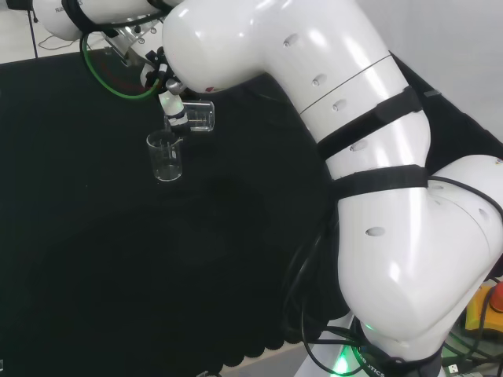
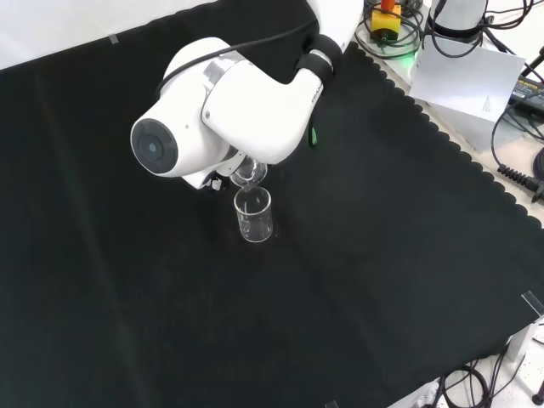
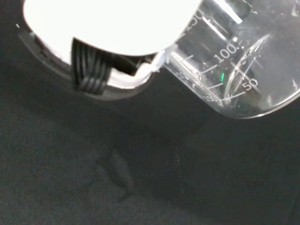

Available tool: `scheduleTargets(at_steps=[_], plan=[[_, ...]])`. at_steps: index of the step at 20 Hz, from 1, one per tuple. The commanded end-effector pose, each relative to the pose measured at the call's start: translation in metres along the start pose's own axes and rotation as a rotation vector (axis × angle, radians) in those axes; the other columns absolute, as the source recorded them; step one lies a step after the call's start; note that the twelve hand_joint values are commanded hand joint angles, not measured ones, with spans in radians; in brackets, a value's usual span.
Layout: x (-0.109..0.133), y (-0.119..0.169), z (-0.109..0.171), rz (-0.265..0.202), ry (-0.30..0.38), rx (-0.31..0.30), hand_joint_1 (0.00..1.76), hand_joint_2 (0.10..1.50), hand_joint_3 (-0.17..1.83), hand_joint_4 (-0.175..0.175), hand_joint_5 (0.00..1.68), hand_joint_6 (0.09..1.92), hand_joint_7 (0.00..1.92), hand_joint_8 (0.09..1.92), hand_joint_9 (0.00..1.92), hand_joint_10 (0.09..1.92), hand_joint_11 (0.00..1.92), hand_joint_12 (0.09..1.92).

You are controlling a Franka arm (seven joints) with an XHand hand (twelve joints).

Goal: Pour the water from the handheld beaker into the one on the table.

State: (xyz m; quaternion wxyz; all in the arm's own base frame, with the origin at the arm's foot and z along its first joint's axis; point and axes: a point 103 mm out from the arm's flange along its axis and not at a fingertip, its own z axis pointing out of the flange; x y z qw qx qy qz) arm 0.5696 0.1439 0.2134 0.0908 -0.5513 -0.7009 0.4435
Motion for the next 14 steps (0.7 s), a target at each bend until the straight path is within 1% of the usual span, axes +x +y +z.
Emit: scheduleTargets(at_steps=[1,9,12,14], plan=[[0.0016,-0.0001,0.0011,0.006,-0.011,0.023,1.43,0.52,1.08,-0.175,0.99,1.23,1.08,1.27,1.22,1.15,0.92,1.11],[0.0056,-0.0001,0.0021,0.010,-0.021,0.043,1.43,0.52,1.08,-0.175,0.99,1.23,1.07,1.27,1.22,1.15,0.92,1.11],[0.0092,-0.0022,0.0005,0.022,-0.031,0.044,1.43,0.52,1.08,-0.175,0.99,1.23,1.07,1.27,1.22,1.15,0.92,1.11],[0.0091,-0.0025,-0.0001,0.020,-0.031,0.045,1.43,0.52,1.08,-0.175,0.99,1.23,1.07,1.27,1.22,1.15,0.92,1.11]])
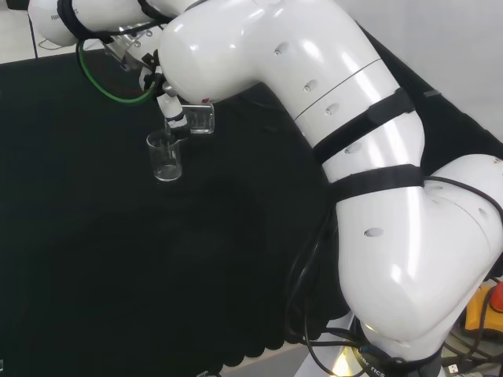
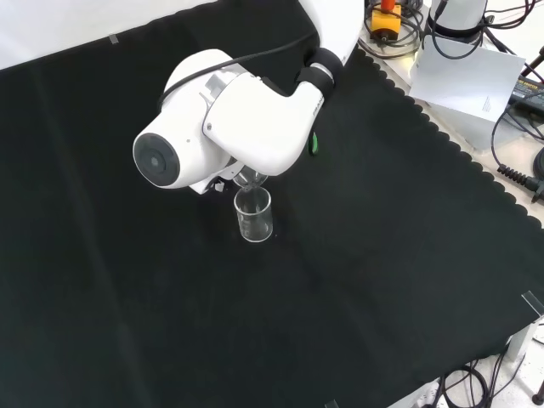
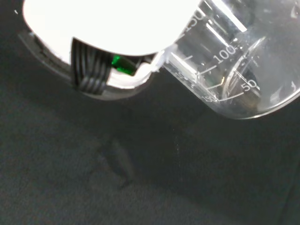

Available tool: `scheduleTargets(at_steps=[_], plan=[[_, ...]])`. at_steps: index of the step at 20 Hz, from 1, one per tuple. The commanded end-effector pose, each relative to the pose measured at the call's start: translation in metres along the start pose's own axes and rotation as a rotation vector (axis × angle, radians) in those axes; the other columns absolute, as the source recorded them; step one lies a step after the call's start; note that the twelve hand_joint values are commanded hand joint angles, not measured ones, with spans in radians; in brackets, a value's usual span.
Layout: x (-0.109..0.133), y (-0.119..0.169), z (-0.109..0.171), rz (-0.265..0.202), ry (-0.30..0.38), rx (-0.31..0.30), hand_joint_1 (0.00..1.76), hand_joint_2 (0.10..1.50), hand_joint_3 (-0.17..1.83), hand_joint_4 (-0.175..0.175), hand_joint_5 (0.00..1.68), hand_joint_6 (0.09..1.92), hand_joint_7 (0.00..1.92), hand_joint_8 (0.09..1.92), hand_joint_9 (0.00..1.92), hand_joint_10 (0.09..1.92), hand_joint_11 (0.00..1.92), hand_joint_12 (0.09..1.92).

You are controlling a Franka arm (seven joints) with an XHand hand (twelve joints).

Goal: Pour the water from the handheld beaker into the one on the table.

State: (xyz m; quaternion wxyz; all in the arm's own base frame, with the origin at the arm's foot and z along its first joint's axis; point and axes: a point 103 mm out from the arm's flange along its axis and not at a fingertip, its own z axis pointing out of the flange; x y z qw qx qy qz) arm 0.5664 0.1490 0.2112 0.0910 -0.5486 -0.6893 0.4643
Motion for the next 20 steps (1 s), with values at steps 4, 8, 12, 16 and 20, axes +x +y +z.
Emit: scheduleTargets(at_steps=[4,8,12,16,20], plan=[[0.0026,-0.0037,-0.0033,0.008,-0.010,0.009,1.43,0.52,1.08,-0.175,0.99,1.24,1.07,1.27,1.22,1.15,0.92,1.11],[0.0057,-0.0069,-0.0065,0.015,-0.020,0.006,1.43,0.52,1.08,-0.175,0.99,1.24,1.07,1.27,1.22,1.15,0.92,1.11],[0.0043,-0.0072,-0.0078,0.008,-0.018,0.010,1.43,0.52,1.08,-0.175,0.99,1.24,1.07,1.27,1.22,1.15,0.92,1.11],[0.0054,-0.0080,-0.0090,0.010,-0.023,0.020,1.43,0.52,1.08,-0.175,0.99,1.24,1.07,1.27,1.22,1.15,0.93,1.11],[0.0079,-0.0096,-0.0104,0.023,-0.035,0.025,1.43,0.52,1.08,-0.175,0.99,1.24,1.07,1.27,1.22,1.15,0.93,1.11]])
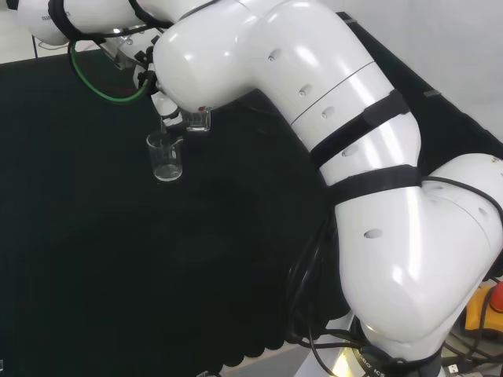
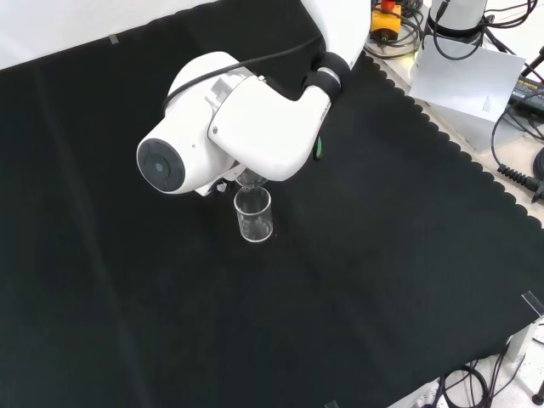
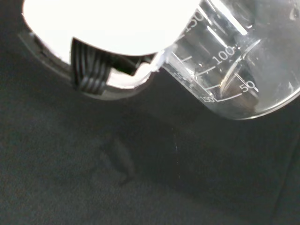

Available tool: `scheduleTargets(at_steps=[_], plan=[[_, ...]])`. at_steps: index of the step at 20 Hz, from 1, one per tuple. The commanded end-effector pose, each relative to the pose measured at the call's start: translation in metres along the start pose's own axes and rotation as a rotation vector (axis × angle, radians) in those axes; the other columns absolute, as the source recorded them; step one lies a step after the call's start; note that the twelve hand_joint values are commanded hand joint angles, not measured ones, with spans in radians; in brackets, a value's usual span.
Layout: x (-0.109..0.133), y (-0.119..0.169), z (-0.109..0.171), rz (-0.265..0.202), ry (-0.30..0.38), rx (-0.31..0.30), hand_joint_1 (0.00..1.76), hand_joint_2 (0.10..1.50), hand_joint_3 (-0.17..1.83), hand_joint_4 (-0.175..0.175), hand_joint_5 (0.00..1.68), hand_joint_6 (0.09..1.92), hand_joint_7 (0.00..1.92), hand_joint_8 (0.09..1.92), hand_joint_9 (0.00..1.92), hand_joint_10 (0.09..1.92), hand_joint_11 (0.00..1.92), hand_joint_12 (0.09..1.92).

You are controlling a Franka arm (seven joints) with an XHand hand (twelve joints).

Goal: Pour the water from the handheld beaker into the one on the table.

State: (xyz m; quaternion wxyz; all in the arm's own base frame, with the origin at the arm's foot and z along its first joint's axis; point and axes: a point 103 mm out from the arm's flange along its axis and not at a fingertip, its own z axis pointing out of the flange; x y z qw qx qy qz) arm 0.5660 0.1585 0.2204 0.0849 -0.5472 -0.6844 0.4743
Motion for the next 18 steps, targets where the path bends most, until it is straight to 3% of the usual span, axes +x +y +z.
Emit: scheduleTargets(at_steps=[1,18], plan=[[0.0035,-0.0025,-0.0008,0.014,-0.016,0.014,1.43,0.52,1.08,-0.175,0.99,1.24,1.07,1.27,1.22,1.15,0.93,1.11],[0.0049,-0.0053,-0.0047,0.025,-0.029,0.036,1.43,0.52,1.08,-0.175,0.99,1.24,1.07,1.27,1.22,1.15,0.93,1.11]])
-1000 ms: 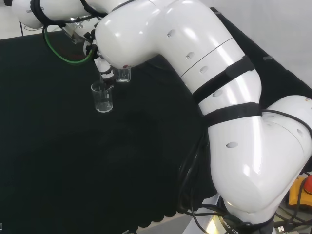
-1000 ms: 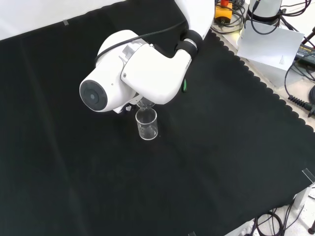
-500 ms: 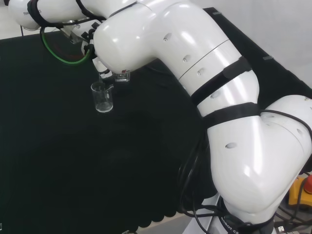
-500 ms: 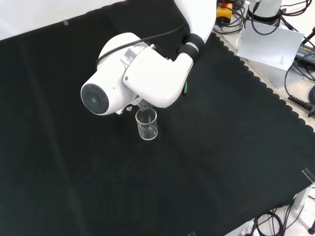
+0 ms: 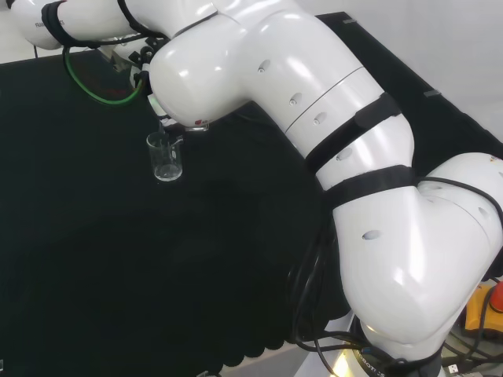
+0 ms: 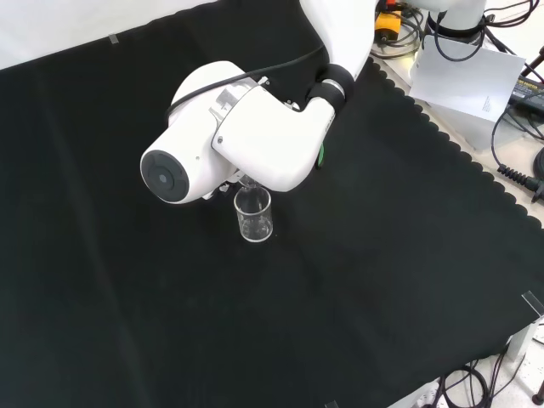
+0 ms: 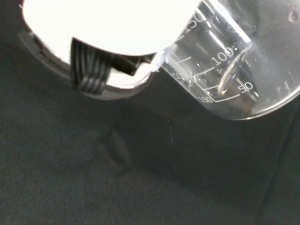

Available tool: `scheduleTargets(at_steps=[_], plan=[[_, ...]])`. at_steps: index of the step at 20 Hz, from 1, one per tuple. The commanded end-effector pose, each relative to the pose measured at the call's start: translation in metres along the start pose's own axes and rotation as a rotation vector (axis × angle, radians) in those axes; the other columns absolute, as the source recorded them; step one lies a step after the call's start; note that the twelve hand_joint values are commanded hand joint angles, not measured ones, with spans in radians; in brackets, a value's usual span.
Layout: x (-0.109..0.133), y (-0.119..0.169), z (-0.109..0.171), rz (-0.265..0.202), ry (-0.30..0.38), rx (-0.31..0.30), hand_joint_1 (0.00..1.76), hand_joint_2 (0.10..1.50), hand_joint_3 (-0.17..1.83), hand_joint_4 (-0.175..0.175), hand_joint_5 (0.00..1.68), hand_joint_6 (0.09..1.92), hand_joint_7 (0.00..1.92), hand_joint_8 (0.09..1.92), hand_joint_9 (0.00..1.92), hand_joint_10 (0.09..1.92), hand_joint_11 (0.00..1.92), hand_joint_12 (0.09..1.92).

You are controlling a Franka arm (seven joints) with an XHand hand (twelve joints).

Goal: Pour the water from the handheld beaker into the one on the table.

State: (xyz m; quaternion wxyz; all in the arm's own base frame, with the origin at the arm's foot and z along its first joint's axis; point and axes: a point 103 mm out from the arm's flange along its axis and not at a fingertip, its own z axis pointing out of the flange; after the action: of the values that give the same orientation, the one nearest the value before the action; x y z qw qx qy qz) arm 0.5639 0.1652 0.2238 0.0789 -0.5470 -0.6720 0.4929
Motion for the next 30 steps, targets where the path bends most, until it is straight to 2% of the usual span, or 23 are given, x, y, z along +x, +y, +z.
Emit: scheduleTargets(at_steps=[1,15,30], plan=[[0.0001,-0.0014,-0.0007,0.003,-0.002,0.007,1.43,0.52,1.08,-0.175,0.99,1.24,1.07,1.27,1.22,1.15,0.93,1.11],[-0.0066,0.0009,0.0000,-0.007,-0.028,0.019,1.43,0.52,1.08,-0.175,0.99,1.24,1.07,1.27,1.22,1.15,0.93,1.11],[-0.0003,0.0005,-0.0028,-0.005,-0.039,0.027,1.43,0.52,1.08,-0.175,0.99,1.24,1.07,1.27,1.22,1.15,0.93,1.11]])
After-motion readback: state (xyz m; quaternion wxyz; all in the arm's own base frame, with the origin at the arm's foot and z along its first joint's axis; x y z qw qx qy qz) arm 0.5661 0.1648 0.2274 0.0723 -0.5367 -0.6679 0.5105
